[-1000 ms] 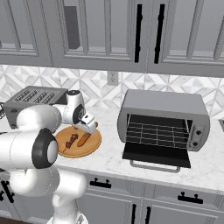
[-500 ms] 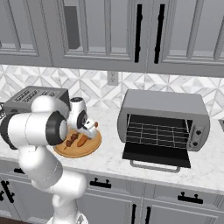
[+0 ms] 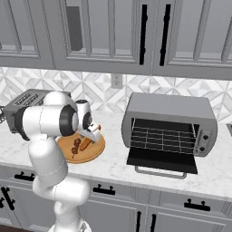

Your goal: Pick up the kebab skewer and baguette bread, and place them inside the toaster oven. Close the toaster oven door and start by setting the timer.

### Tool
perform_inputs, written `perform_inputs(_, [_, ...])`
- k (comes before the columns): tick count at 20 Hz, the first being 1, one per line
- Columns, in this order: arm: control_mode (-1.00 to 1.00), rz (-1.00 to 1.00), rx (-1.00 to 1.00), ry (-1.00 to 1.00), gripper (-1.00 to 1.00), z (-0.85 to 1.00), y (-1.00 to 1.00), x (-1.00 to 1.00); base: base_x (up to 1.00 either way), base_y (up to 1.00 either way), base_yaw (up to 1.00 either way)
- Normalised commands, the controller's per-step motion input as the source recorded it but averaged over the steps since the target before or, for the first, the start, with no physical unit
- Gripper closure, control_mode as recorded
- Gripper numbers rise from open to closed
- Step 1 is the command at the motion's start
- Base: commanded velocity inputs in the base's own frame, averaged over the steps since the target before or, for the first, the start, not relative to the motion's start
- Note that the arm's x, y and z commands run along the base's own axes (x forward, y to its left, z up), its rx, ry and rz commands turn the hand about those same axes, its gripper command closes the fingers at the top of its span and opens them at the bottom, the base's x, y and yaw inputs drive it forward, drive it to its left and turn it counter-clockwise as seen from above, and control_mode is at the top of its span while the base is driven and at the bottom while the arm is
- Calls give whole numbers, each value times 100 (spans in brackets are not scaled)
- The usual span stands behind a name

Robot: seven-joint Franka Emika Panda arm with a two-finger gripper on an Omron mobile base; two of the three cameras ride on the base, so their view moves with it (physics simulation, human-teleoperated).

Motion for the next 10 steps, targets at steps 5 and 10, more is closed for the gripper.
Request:
perform_inputs(5, [-100, -1, 0, 0, 100, -8, -19, -32, 0, 0, 0])
perform_inputs(10, [-100, -4, 1, 0, 100, 0, -50, -56, 0, 0, 0])
